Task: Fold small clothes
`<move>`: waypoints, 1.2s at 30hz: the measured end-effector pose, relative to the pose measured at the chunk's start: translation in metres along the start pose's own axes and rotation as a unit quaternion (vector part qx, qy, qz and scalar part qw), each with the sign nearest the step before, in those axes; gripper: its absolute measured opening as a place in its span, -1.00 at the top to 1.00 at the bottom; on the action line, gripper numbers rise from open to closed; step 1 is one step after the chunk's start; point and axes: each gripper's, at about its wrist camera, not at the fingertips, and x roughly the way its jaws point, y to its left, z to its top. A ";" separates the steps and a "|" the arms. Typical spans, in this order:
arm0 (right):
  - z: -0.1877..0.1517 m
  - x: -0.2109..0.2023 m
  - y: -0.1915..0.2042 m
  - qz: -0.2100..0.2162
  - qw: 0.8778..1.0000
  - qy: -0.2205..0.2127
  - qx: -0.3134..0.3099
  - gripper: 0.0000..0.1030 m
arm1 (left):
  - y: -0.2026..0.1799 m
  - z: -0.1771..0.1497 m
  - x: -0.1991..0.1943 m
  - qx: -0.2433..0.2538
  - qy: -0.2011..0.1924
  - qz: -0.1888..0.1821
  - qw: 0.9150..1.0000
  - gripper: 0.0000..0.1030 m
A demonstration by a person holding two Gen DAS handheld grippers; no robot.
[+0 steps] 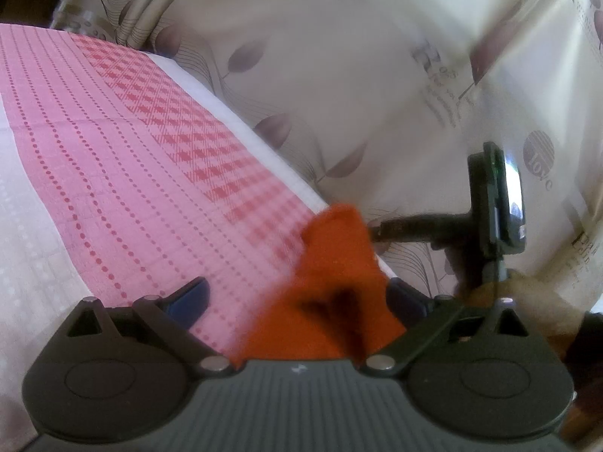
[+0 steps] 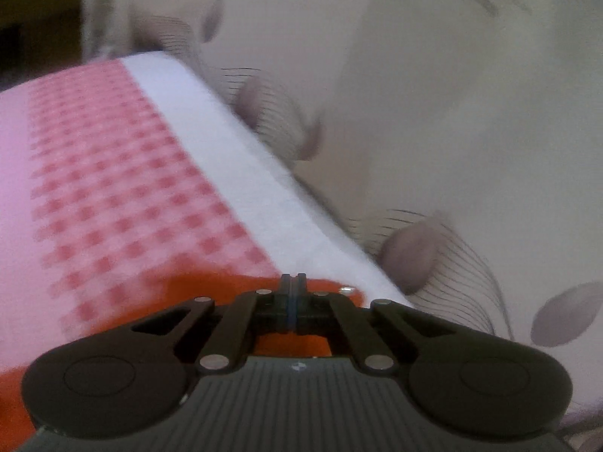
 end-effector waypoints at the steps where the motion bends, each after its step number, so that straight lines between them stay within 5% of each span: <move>1: 0.000 0.002 -0.004 0.003 1.000 -0.009 0.020 1.00 | 0.000 0.000 0.000 0.000 0.000 0.000 1.000 -0.95; 4: -0.003 -0.001 -0.008 0.037 0.997 -0.046 0.051 1.00 | 0.000 0.000 0.000 0.001 0.000 0.002 1.000 -0.95; 6: 0.002 -0.019 -0.006 0.099 0.990 -0.083 0.050 0.99 | 0.000 0.000 0.000 0.001 0.000 0.001 1.000 -0.95; 7: 0.007 -0.022 -0.004 0.123 0.989 -0.076 0.045 0.76 | 0.000 0.000 0.000 0.001 0.000 0.002 1.000 -0.95; 8: 0.012 -0.024 -0.001 0.133 0.988 -0.065 0.034 0.04 | -0.001 0.000 0.000 0.002 0.000 0.002 1.000 -0.95; 10: 0.023 -0.028 0.010 0.149 0.987 -0.050 -0.015 -0.87 | -0.001 0.000 0.000 0.002 0.000 0.002 1.000 -0.95; 13: 0.036 -0.018 0.037 0.136 0.986 0.006 -0.101 -0.83 | -0.001 0.000 0.000 0.002 0.000 0.003 1.000 -0.95; 15: 0.036 0.000 0.053 0.139 0.977 0.070 -0.147 -0.47 | -0.001 0.000 0.000 0.002 0.000 0.002 1.000 -0.95; 17: 0.028 0.015 0.064 0.108 0.971 0.113 -0.181 0.91 | 0.000 0.000 0.000 0.002 0.000 0.002 1.000 -0.95; 20: 0.027 0.011 0.059 0.151 0.976 0.090 -0.131 0.78 | 0.000 0.000 0.000 0.002 0.000 0.002 1.000 -0.95; 22: 0.031 0.002 0.036 0.209 0.977 0.035 -0.019 0.79 | 0.000 0.000 0.000 0.002 0.000 0.002 1.000 -0.95; 24: 0.029 0.001 -0.001 0.254 0.958 -0.033 0.126 0.97 | 0.000 0.000 -0.001 0.001 0.000 0.002 1.000 -0.95; 26: 0.018 0.015 -0.026 0.244 0.944 -0.044 0.219 0.91 | 0.000 0.000 -0.001 0.002 0.000 0.002 1.000 -0.95; 29: 0.009 0.030 -0.027 0.191 0.959 -0.020 0.209 0.80 | -0.001 0.000 0.000 0.003 -0.001 0.004 1.000 -0.95; 32: 0.004 0.002 -0.033 0.224 0.952 -0.074 0.197 0.64 | 0.000 0.000 0.000 0.002 -0.002 0.004 1.000 -0.95; 36: 0.013 -0.030 -0.007 0.222 0.972 -0.062 0.050 0.64 | -0.001 -0.001 0.000 0.003 -0.003 0.006 1.000 -0.95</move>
